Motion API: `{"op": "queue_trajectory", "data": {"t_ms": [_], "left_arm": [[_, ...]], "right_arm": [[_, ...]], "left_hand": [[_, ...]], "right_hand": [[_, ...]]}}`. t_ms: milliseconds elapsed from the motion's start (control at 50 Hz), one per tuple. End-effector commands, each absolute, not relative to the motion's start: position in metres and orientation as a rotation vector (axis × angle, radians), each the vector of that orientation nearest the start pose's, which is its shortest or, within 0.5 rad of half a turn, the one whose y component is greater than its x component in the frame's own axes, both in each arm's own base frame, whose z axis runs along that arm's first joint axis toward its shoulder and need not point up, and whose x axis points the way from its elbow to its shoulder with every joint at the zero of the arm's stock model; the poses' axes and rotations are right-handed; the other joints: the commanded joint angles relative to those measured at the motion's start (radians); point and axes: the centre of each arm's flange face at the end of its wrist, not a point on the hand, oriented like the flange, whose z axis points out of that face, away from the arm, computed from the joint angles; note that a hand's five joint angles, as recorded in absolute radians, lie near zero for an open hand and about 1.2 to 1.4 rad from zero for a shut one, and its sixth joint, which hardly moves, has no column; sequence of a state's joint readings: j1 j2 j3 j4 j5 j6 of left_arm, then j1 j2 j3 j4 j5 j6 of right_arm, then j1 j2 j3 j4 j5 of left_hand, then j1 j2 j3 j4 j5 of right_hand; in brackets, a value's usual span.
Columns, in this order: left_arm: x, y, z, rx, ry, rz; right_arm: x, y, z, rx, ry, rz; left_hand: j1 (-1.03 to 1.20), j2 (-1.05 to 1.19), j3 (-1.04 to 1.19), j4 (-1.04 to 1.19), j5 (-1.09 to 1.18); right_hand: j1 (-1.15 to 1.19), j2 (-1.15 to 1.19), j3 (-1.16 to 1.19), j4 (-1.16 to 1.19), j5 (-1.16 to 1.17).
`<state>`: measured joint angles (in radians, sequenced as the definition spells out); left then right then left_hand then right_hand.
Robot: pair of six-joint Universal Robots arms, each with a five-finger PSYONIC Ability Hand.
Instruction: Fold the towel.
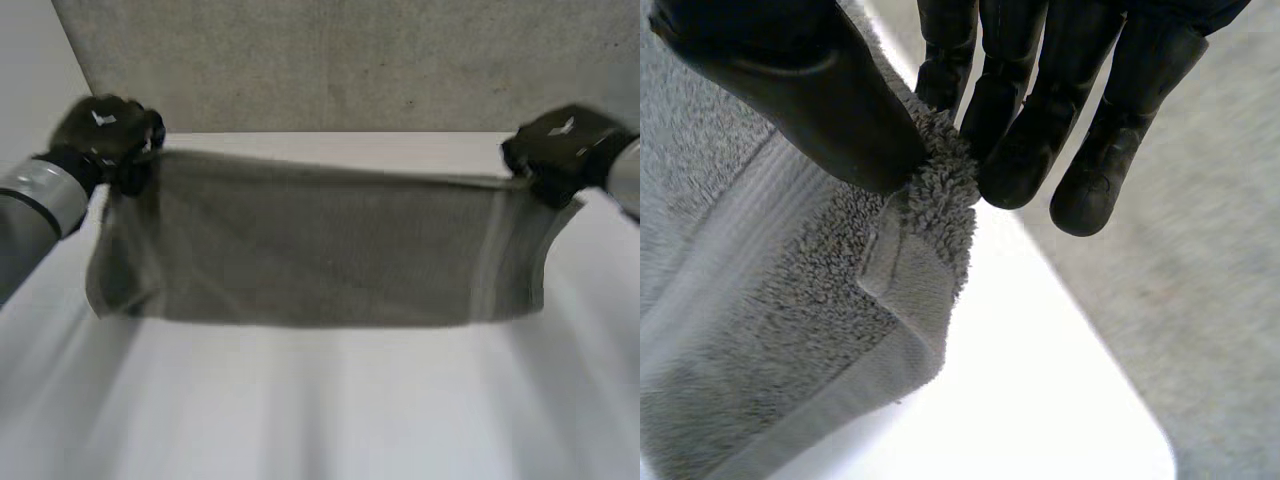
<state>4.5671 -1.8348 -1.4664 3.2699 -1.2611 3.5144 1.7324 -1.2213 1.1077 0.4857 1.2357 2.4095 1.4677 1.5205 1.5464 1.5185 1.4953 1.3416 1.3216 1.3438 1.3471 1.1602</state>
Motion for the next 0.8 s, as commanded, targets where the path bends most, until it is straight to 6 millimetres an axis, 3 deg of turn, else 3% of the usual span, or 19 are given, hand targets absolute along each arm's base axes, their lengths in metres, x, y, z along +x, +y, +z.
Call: {"op": "queue_trajectory", "data": {"t_ms": [20, 120, 160, 180, 220, 240, 260, 280, 320, 420, 520, 560, 620, 660, 680, 720, 740, 780, 800], "left_arm": [[-0.224, -0.369, 0.228, 1.040, 2.036, -2.097], [-0.238, -0.391, 0.242, 1.041, 1.873, -2.156], [-0.244, -0.404, 0.276, 0.939, 1.690, -2.311], [-0.244, -0.404, 0.276, 0.939, 1.689, -2.312], [-0.248, -0.407, 0.321, 0.757, 1.481, -2.525], [-0.248, -0.407, 0.322, 0.755, 1.480, -2.526], [-0.246, -0.403, 0.350, 0.643, 1.363, -2.639], [-0.246, -0.403, 0.350, 0.642, 1.362, -2.640], [-0.234, -0.392, 0.396, 0.461, 1.194, -2.791], [-0.230, -0.383, 0.407, 0.437, 1.205, -2.834], [-0.236, -0.377, 0.369, 0.601, 1.434, -2.760], [-0.237, -0.372, 0.324, 0.698, 1.636, -2.650], [-0.235, -0.368, 0.301, 0.722, 1.729, -2.590], [-0.229, -0.357, 0.260, 0.768, 1.894, -2.477], [-0.229, -0.357, 0.259, 0.768, 1.895, -2.477], [-0.226, -0.341, 0.222, 0.853, 2.028, -2.363], [-0.226, -0.341, 0.222, 0.853, 2.029, -2.363], [-0.218, -0.325, 0.190, 0.965, 2.099, -2.232], [-0.218, -0.325, 0.190, 0.966, 2.099, -2.231]], "right_arm": [[0.250, -0.338, 0.249, -1.552, 2.243, -1.798], [0.272, -0.370, 0.259, -1.509, 2.079, -2.098], [0.281, -0.390, 0.291, -1.391, 1.880, -2.469], [0.281, -0.390, 0.291, -1.391, 1.879, -2.471], [0.284, -0.398, 0.328, -1.208, 1.626, -2.821], [0.284, -0.398, 0.328, -1.207, 1.624, -2.823], [0.281, -0.394, 0.354, -1.111, 1.491, -2.961], [0.281, -0.393, 0.354, -1.110, 1.490, -2.963], [0.274, -0.372, 0.401, -0.980, 1.275, -3.132], [0.271, -0.364, 0.402, -0.973, 1.305, -3.089], [0.272, -0.358, 0.365, -1.116, 1.523, -2.839], [0.274, -0.349, 0.328, -1.253, 1.664, -2.620], [0.272, -0.345, 0.310, -1.310, 1.733, -2.512], [0.267, -0.331, 0.271, -1.388, 1.858, -2.302], [0.267, -0.331, 0.271, -1.388, 1.859, -2.301], [0.262, -0.313, 0.235, -1.455, 1.959, -2.116], [0.262, -0.313, 0.235, -1.456, 1.959, -2.115], [0.257, -0.295, 0.204, -1.497, 2.030, -1.965], [0.257, -0.295, 0.204, -1.497, 2.030, -1.965]], "left_hand": [[-0.071, -0.124, -0.150, -0.122, -0.274], [-0.071, -0.124, -0.150, -0.122, -0.274], [-0.071, -0.124, -0.150, -0.122, -0.274], [-0.071, -0.124, -0.150, -0.122, -0.274], [-0.071, -0.124, -0.150, -0.122, -0.274], [-0.071, -0.124, -0.150, -0.122, -0.274], [-0.071, -0.124, -0.150, -0.122, -0.274], [-0.071, -0.124, -0.150, -0.122, -0.274], [-0.071, -0.124, -0.150, -0.122, -0.274], [-0.071, -0.124, -0.150, -0.122, -0.274], [-0.071, -0.124, -0.150, -0.122, -0.274], [-0.071, -0.124, -0.150, -0.122, -0.274], [-0.071, -0.124, -0.150, -0.122, -0.274], [-0.071, -0.124, -0.150, -0.122, -0.274], [-0.071, -0.124, -0.150, -0.122, -0.274], [-0.071, -0.124, -0.150, -0.122, -0.274], [-0.071, -0.124, -0.150, -0.122, -0.274], [-0.071, -0.124, -0.150, -0.122, -0.274], [-0.071, -0.124, -0.150, -0.122, -0.274]], "right_hand": [[0.055, 0.075, 0.052, 0.049, 0.062], [0.055, 0.075, 0.052, 0.049, 0.062], [0.055, 0.075, 0.052, 0.049, 0.062], [0.055, 0.075, 0.052, 0.049, 0.062], [0.055, 0.075, 0.052, 0.049, 0.062], [0.055, 0.075, 0.052, 0.049, 0.062], [0.055, 0.075, 0.052, 0.049, 0.062], [0.055, 0.075, 0.052, 0.049, 0.062], [0.055, 0.075, 0.052, 0.049, 0.062], [0.055, 0.075, 0.052, 0.049, 0.062], [0.055, 0.075, 0.052, 0.049, 0.062], [0.055, 0.075, 0.052, 0.049, 0.062], [0.055, 0.075, 0.052, 0.049, 0.062], [0.055, 0.075, 0.052, 0.049, 0.062], [0.055, 0.075, 0.052, 0.049, 0.062], [0.055, 0.075, 0.052, 0.049, 0.062], [0.055, 0.075, 0.052, 0.049, 0.062], [0.055, 0.075, 0.052, 0.049, 0.062], [0.055, 0.075, 0.052, 0.049, 0.062]]}}
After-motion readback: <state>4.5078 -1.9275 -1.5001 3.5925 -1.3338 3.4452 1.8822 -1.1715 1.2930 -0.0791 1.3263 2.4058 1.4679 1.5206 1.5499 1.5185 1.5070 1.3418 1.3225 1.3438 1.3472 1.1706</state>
